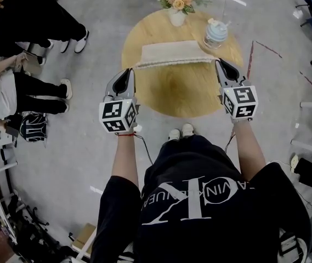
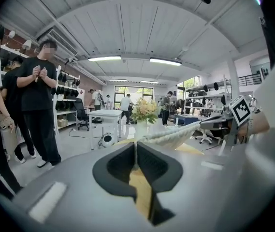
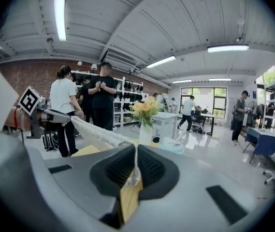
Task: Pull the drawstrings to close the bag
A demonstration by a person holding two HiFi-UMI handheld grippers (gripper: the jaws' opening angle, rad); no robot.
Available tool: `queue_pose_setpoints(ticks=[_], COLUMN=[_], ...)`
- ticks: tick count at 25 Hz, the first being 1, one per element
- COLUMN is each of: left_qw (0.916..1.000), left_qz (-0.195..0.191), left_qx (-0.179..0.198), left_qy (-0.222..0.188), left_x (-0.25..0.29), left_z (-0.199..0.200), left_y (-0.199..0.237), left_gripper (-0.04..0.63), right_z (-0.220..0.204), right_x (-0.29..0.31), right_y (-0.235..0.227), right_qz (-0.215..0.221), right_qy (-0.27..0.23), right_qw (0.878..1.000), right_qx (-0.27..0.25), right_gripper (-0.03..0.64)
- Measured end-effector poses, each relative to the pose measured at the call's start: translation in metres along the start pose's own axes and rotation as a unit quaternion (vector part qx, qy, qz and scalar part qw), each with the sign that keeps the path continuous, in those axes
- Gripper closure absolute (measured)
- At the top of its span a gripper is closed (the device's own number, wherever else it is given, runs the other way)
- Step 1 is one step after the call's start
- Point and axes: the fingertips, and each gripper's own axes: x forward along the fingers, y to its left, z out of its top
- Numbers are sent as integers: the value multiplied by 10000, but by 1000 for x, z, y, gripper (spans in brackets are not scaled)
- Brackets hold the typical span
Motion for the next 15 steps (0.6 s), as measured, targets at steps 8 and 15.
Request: queue_pose_setpoints(ticks=[8, 15], left_qw=[9999, 9997], left_qz=[-88, -179], left_qx=[-86, -95], left_qy=[-46, -115], left_x=[-3, -6], left_z=[3, 10], left_y=[-3, -4], left_gripper=[572, 572], right_z=[0, 4], right_x=[-3, -6], right_y=[-3, -5], right_qz=[1, 59], right_qy=[-37, -130], right_qw=[10000, 9997], right_qx=[15, 174], right_gripper=[592, 592])
